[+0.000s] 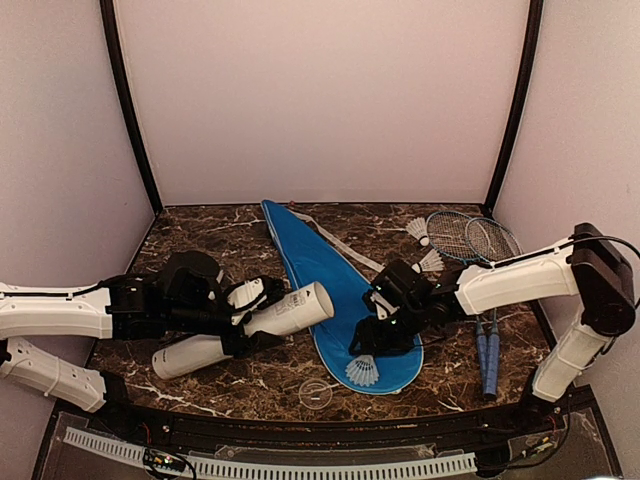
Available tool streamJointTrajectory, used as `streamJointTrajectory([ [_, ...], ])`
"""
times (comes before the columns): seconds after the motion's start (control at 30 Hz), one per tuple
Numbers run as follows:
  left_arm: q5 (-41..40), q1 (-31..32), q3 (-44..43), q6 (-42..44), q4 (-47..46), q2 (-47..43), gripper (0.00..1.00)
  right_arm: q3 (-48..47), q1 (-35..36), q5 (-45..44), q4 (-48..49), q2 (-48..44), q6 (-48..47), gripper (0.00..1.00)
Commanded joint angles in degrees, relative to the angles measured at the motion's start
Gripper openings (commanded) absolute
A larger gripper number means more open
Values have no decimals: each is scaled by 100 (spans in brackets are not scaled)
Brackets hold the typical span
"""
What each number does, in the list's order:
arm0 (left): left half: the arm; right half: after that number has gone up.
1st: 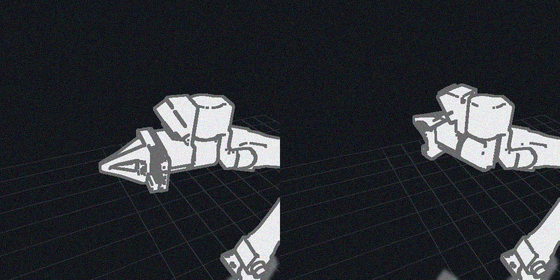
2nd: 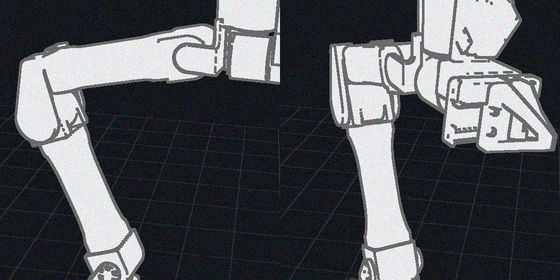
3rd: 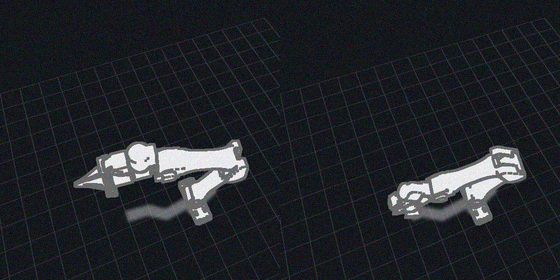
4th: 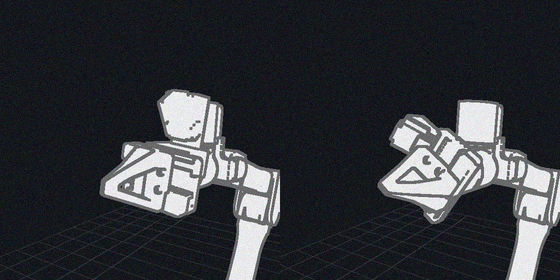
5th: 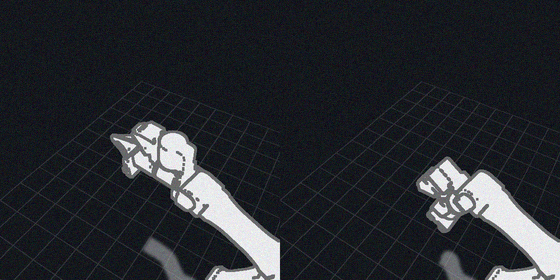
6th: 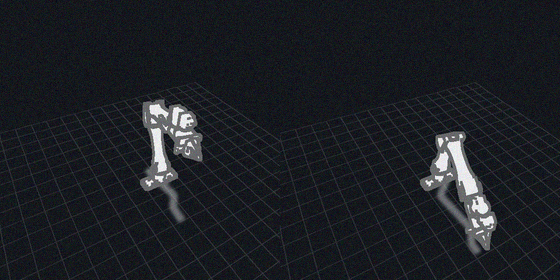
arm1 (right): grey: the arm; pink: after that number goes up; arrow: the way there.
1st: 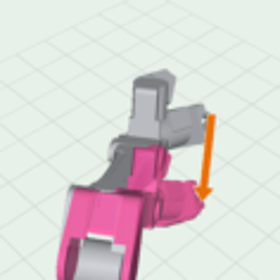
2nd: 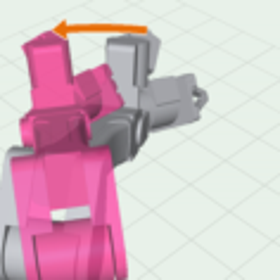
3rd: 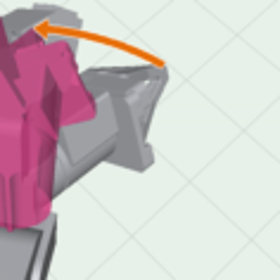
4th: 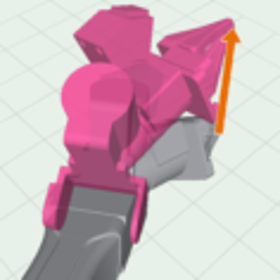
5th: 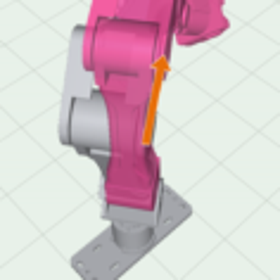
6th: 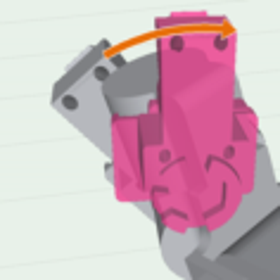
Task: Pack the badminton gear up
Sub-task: Pick up the shuttlecock from the racket bag.
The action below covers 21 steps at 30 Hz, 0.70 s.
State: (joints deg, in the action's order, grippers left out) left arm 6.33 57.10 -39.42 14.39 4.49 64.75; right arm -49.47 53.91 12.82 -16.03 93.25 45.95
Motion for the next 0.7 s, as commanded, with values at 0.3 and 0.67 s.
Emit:
streamJointTrajectory([
  [0.3, 158, -24, -180, -11, -54, -112, 71, -726, 563, -819, -1318, 442, 955, 55],
  [0.67, 130, -24, -133, -49, -125, -158, 70, -565, 559, -843, -1162, -6, 1035, 27],
])
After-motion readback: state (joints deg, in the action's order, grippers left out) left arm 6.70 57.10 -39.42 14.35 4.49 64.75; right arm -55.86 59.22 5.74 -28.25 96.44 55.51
